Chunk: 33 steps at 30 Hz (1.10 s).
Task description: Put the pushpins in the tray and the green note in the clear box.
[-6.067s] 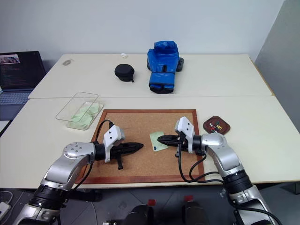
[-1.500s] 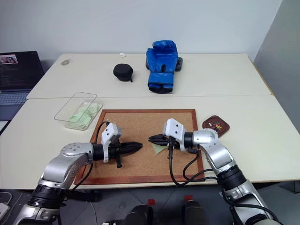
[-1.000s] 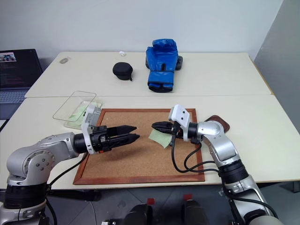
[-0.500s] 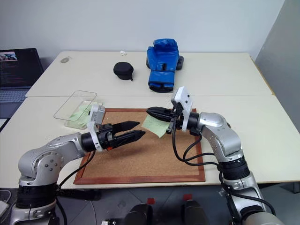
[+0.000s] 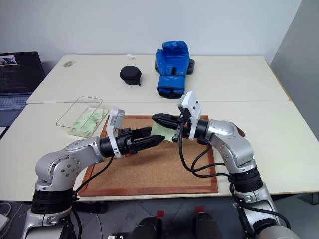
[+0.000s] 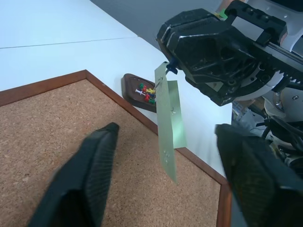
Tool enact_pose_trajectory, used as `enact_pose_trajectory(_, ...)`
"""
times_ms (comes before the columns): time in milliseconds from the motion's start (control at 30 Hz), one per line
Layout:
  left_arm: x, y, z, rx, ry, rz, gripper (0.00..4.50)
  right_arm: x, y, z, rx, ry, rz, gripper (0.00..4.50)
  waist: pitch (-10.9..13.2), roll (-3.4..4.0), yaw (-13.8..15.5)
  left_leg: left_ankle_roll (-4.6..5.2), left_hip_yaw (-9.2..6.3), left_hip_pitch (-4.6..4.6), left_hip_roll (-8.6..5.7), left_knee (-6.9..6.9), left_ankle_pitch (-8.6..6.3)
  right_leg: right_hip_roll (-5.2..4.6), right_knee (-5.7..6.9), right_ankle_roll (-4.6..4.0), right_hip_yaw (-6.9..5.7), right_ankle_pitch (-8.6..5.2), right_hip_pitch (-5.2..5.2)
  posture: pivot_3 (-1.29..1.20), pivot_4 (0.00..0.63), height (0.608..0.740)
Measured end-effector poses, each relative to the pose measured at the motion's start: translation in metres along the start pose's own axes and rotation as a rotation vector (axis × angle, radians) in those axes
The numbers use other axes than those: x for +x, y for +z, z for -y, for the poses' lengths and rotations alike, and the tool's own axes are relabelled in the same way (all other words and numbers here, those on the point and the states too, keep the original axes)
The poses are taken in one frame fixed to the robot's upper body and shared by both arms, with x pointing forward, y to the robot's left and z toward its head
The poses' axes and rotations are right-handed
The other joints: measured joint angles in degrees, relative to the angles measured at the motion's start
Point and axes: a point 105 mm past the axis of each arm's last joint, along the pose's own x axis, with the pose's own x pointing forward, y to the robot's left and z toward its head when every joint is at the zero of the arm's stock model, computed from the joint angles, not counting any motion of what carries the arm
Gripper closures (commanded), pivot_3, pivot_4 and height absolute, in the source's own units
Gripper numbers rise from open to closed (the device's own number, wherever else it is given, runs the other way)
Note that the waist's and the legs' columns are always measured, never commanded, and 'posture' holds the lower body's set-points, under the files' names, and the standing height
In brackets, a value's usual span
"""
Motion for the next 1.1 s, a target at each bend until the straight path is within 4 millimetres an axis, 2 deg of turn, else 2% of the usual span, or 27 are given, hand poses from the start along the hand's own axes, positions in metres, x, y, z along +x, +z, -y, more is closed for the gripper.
enact_pose_trajectory(233,-0.001,-0.003,-0.008,-0.011,0.023,0.002,3.19,0.000,-0.001,-0.001,0.003,0.003,-0.003,4.50,0.00,0.00,0.00,0.00,0.00,0.00,-0.01,0.00,0.00,0.01,0.00,0.00,0.00,0.00,0.00,0.00,0.150,0.740)
enact_pose_trajectory(433,0.001,-0.003,-0.007,0.000,0.008,0.006,4.40,0.002,-0.003,-0.003,0.005,0.013,-0.009,4.50,0.00,0.00,0.00,0.00,-0.01,-0.01,0.00,0.00,0.00,0.00,0.00,0.00,0.00,0.00,-0.01,0.00,0.150,0.740)
enact_pose_trajectory(867,0.001,-0.006,-0.010,-0.002,0.027,-0.003,4.47,0.002,-0.002,-0.006,0.011,0.024,-0.007,4.50,0.00,0.00,0.00,0.00,-0.01,-0.01,0.00,0.00,0.00,0.00,0.00,0.00,0.00,0.00,-0.01,0.00,0.150,0.740)
enact_pose_trajectory(1100,0.000,-0.013,-0.017,-0.077,0.062,-0.002,4.47,0.000,0.003,-0.010,-0.016,0.032,-0.007,4.50,0.00,-0.01,0.04,0.00,-0.03,-0.02,0.00,0.00,0.00,0.00,-0.01,0.00,-0.02,0.00,-0.01,0.00,0.150,0.740)
